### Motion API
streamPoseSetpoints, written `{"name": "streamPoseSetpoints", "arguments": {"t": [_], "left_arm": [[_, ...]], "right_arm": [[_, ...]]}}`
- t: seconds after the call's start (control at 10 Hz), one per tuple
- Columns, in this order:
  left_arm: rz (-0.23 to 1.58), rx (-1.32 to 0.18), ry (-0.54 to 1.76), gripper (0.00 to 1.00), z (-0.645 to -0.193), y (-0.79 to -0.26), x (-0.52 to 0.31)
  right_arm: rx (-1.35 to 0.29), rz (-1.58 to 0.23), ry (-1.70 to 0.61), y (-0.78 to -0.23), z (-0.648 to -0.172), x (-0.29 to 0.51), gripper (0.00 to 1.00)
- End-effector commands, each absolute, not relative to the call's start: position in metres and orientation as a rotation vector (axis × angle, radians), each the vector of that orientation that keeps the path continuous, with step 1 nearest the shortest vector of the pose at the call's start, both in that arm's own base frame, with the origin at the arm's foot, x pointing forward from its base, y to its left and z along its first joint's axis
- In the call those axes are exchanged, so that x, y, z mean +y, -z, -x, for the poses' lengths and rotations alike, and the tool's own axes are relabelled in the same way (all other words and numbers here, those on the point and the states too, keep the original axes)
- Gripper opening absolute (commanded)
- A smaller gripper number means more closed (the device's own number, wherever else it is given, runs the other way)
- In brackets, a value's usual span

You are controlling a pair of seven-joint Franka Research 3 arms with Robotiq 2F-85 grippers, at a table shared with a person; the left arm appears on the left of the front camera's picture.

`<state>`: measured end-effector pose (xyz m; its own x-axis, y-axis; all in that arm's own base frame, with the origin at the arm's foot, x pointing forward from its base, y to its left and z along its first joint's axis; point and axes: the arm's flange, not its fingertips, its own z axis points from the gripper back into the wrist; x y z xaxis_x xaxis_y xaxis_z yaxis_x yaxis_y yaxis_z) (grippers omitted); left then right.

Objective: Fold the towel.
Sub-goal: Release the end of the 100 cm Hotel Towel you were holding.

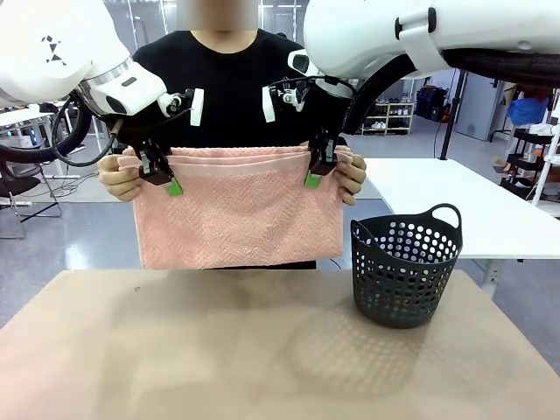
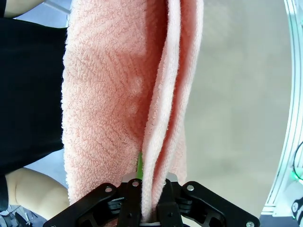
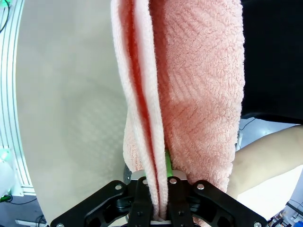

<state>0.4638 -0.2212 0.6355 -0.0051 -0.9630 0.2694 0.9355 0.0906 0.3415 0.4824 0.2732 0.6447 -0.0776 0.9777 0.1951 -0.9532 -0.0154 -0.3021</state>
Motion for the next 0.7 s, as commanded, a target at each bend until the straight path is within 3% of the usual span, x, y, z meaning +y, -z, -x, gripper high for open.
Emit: {"name": "streamPoseSetpoints", "arguments": {"t": [0.0, 0.1, 0.2, 0.3, 0.4, 0.5, 0.6], "left_arm": [[-0.069, -0.491, 1.498, 0.04, -0.464, -0.635, -0.221], [-0.072, -0.482, 1.511, 0.30, -0.462, -0.635, -0.221], [-0.080, -0.484, 1.499, 0.29, -0.461, -0.636, -0.221], [-0.112, -0.503, 1.459, 0.55, -0.458, -0.642, -0.218], [-0.145, -0.541, 1.441, 0.54, -0.451, -0.653, -0.214], [-0.152, -0.584, 1.427, 0.80, -0.444, -0.666, -0.209], [-0.158, -0.617, 1.416, 0.79, -0.437, -0.678, -0.204]], "right_arm": [[-0.403, 0.082, -1.598, -0.645, -0.483, 0.271, 0.00], [-0.404, 0.077, -1.599, -0.645, -0.482, 0.273, 0.32], [-0.406, 0.080, -1.589, -0.644, -0.482, 0.273, 0.34], [-0.427, 0.082, -1.579, -0.647, -0.480, 0.272, 0.61], [-0.465, 0.051, -1.591, -0.657, -0.474, 0.270, 0.63], [-0.507, 0.079, -1.581, -0.671, -0.469, 0.265, 0.90], [-0.551, 0.089, -1.575, -0.685, -0.464, 0.259, 0.92]]}}
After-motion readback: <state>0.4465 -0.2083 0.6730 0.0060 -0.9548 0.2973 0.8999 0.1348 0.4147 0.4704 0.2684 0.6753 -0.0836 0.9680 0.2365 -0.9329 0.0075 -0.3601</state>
